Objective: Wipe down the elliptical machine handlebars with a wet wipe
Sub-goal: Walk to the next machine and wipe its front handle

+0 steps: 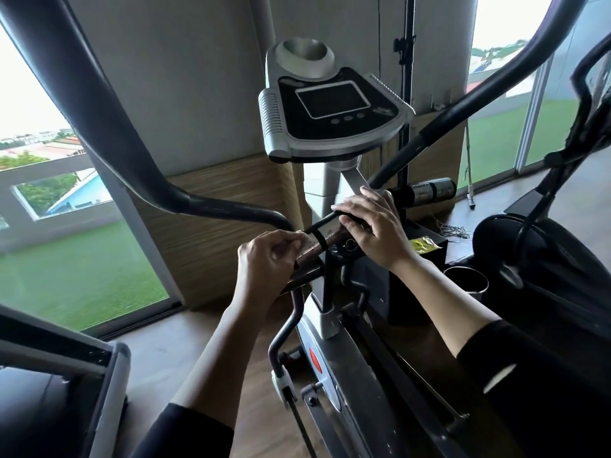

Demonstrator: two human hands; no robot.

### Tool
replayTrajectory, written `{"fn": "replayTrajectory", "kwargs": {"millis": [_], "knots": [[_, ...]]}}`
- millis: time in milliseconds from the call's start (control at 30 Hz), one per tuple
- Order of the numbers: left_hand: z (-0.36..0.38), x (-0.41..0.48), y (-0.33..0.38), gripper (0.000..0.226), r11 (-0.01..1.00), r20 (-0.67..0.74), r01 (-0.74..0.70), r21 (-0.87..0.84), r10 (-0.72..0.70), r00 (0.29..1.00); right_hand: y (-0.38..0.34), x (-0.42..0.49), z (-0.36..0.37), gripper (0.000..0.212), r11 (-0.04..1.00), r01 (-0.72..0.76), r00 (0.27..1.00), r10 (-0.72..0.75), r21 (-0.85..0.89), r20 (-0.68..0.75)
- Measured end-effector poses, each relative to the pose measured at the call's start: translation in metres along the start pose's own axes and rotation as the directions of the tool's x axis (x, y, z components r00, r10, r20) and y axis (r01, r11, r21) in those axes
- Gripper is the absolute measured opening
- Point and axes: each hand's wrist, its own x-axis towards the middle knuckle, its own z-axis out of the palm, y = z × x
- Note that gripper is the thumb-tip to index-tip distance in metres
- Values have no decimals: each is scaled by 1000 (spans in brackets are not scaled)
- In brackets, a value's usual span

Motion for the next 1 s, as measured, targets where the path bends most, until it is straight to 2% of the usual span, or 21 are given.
{"fn": "replayTrajectory", "kwargs": {"millis": [100, 500, 700, 900, 1000], "knots": [[8, 6, 4, 6, 999, -8, -7, 31, 7, 1000, 3, 0, 1, 45, 1000, 23, 1000, -23, -10, -18], [13, 4, 8, 8, 996, -14, -58, 61, 59, 998, 14, 3, 6, 42, 995, 95, 993, -93, 17, -71], [-2, -11, -5, 14, 973, -33, -193, 129, 198, 980, 15, 2, 5, 44, 996, 92, 995, -91, 22, -48], [14, -1, 0, 11, 969, 6, -215, 123, 216, 976, 17, 2, 7, 36, 995, 96, 994, -94, 24, -63], [9, -4, -6, 13, 949, 32, -271, 158, 270, 962, 18, 2, 7, 42, 994, 107, 993, -106, 18, -45]]}}
